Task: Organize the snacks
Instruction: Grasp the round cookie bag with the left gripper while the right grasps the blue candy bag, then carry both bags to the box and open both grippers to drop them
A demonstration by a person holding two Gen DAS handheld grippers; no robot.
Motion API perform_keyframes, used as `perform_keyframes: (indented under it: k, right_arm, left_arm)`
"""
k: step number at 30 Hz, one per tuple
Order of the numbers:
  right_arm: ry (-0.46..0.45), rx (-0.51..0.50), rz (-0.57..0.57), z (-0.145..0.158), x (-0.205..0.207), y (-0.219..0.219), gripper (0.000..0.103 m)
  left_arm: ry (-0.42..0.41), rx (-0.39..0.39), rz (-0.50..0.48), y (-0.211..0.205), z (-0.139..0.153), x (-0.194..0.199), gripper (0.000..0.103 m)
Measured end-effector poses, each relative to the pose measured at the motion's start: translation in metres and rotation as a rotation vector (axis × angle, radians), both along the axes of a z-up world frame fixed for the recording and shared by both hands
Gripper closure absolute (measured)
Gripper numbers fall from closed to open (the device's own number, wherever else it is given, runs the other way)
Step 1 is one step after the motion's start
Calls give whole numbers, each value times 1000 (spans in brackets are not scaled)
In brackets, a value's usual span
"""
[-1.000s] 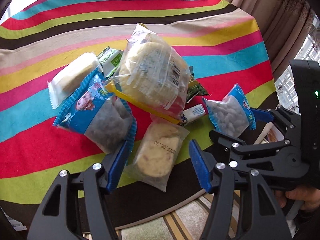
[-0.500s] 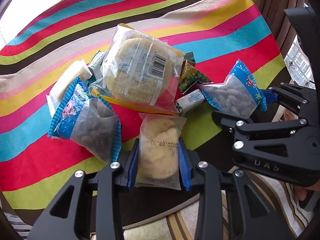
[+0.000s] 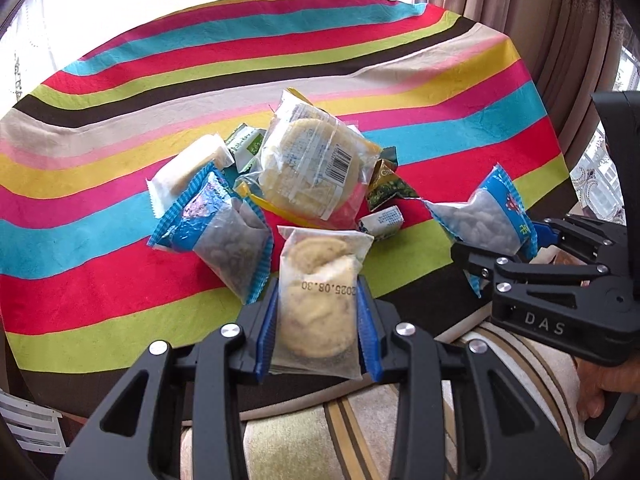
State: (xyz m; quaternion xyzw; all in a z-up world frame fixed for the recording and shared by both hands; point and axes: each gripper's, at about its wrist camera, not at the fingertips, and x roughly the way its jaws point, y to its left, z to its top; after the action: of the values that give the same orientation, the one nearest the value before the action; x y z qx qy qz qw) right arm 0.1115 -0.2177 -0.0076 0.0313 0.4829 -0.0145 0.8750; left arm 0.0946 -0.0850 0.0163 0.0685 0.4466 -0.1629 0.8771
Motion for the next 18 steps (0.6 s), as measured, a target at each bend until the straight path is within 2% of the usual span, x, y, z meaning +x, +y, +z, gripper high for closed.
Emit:
perform_keyframes:
  k: [9,18]
  right_arm:
    - [-30,28,-25,14,-26,-24,46]
    - [-66,52,-87,25,-54,-65,46]
  left_arm:
    - [-17,-40,26,-13,12,-12,67]
    - [-37,-60,-39,-53,23,-28,67]
